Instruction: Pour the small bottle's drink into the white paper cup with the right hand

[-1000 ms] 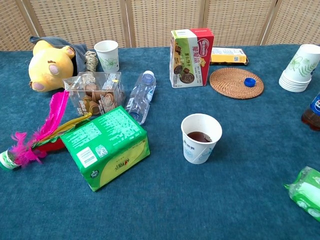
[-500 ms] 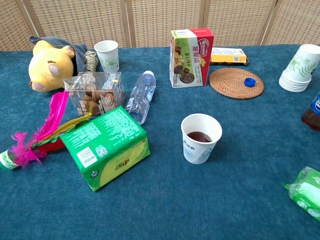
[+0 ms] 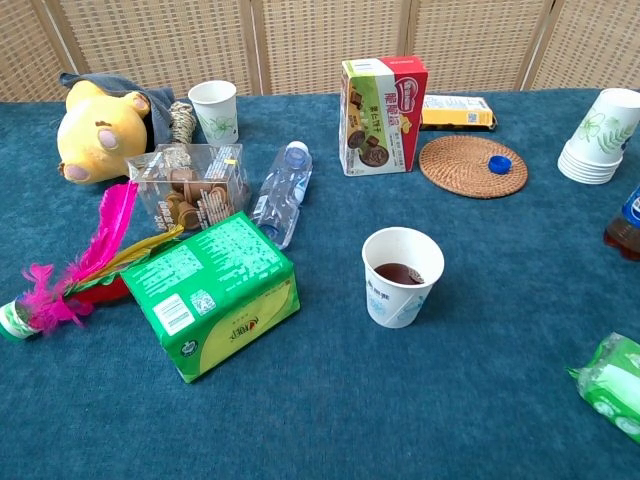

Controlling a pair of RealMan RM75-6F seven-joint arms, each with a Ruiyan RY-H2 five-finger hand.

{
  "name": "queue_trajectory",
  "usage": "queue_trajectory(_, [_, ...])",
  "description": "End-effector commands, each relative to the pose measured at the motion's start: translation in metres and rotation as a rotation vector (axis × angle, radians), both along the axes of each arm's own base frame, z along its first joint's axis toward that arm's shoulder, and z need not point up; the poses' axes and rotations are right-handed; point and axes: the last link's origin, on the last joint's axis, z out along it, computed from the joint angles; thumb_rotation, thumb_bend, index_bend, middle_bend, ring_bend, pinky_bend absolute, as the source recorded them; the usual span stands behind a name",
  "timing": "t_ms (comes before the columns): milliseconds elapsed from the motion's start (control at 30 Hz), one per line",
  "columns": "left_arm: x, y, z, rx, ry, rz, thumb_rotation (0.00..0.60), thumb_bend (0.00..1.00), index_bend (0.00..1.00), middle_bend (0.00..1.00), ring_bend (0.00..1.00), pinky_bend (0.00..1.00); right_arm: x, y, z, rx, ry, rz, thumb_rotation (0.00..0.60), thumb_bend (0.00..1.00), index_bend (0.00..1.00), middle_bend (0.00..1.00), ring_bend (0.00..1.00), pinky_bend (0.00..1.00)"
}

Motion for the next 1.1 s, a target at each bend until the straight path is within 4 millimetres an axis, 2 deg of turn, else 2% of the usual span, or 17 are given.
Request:
queue_trajectory(33, [0.000, 0.000, 0.000, 0.001, -0.001, 0.001, 0.600, 0.37, 0.00, 0.00, 0.00, 0.00, -0.001, -0.001, 0.002, -0.012, 0.005, -0.003, 0.204, 0.00, 0.00, 0.00, 0.00, 0.00])
queue_trajectory(367, [0.000, 0.000, 0.001, 0.002, -0.002, -0.001, 0.600, 0.37, 0.00, 0.00, 0.00, 0.00, -0.003, 0.003, 0.019, -0.075, 0.002, -0.003, 0.173, 0.00, 0.00, 0.00, 0.00, 0.00])
queue_trajectory(800, [0.000, -0.001, 0.000, 0.001, -0.003, -0.003, 0.600, 0.37, 0.00, 0.00, 0.00, 0.00, 0.002, 0.016, 0.044, -0.128, -0.011, 0.042, 0.167, 0.00, 0.00, 0.00, 0.00, 0.00])
queue_trajectory(1100, [0.000, -0.002, 0.001, 0.004, -0.004, -0.004, 0.600, 0.37, 0.00, 0.00, 0.00, 0.00, 0.007, 0.024, 0.066, -0.161, 0.047, 0.109, 0.165, 0.00, 0.00, 0.00, 0.00, 0.00])
